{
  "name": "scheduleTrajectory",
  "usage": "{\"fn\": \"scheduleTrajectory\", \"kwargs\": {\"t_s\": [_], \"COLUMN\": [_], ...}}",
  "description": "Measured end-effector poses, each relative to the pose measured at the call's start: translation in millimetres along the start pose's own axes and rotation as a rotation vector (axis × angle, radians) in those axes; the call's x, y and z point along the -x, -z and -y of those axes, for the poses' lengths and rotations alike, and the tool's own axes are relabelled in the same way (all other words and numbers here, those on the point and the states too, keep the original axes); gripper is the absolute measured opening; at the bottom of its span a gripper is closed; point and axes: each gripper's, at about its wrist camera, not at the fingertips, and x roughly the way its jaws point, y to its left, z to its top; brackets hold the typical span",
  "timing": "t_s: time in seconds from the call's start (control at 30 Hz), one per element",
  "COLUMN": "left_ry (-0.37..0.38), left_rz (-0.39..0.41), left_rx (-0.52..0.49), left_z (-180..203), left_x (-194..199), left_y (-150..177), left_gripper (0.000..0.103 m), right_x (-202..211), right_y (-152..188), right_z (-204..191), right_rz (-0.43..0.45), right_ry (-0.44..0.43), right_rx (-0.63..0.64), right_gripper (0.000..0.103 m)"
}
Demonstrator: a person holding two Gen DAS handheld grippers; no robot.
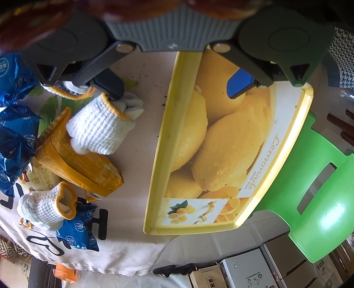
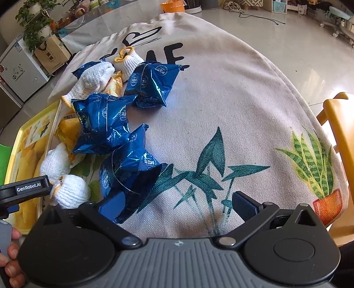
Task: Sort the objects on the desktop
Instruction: 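Position the left gripper over the rolled white glove while the right gripper nears a blue bag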
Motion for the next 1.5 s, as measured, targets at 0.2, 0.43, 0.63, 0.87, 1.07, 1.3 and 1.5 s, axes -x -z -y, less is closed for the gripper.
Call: {"fn": "scheduleTrajectory", "kwargs": {"t_s": [0.2,0.43,0.63,0.87,1.07,1.3,1.5], "left_ry": [0.056,0.182,0.336,0.365,0.406,0.431,0.425], "left_rz": [0.027,0.051,0.047,0.035,0.014,-0.001,-0.010], "left_rx": [0.046,0.121,0.111,0.040,0.067,0.129,0.166], "left_z": [-14.6,-28.7,-23.0,-8.6,-10.4,-14.5,-20.0], "left_x": [14.4,32.7,44.2,49.5,47.0,42.1,37.1], "left_y": [4.4,13.1,25.8,41.3,46.0,43.3,40.7], "left_gripper": [0.102,0.102,0.102,0.103,0.103,0.103,0.103], "right_x": [3.8,16.6,23.3,27.9,35.6,29.7,21.4], "right_y": [1.9,1.8,0.1,-3.8,-6.3,-9.2,-10.2], "right_z": [2.9,7.8,9.7,12.0,14.5,7.3,-10.3], "right_rz": [0.001,0.035,0.056,0.052,0.078,0.091,0.116], "right_ry": [-0.009,-0.025,-0.032,-0.049,-0.107,-0.142,-0.118], "right_rx": [-0.012,-0.032,-0.046,-0.055,-0.081,-0.053,0.062], "right_gripper": [0.103,0.103,0.103,0.103,0.103,0.103,0.103]}}
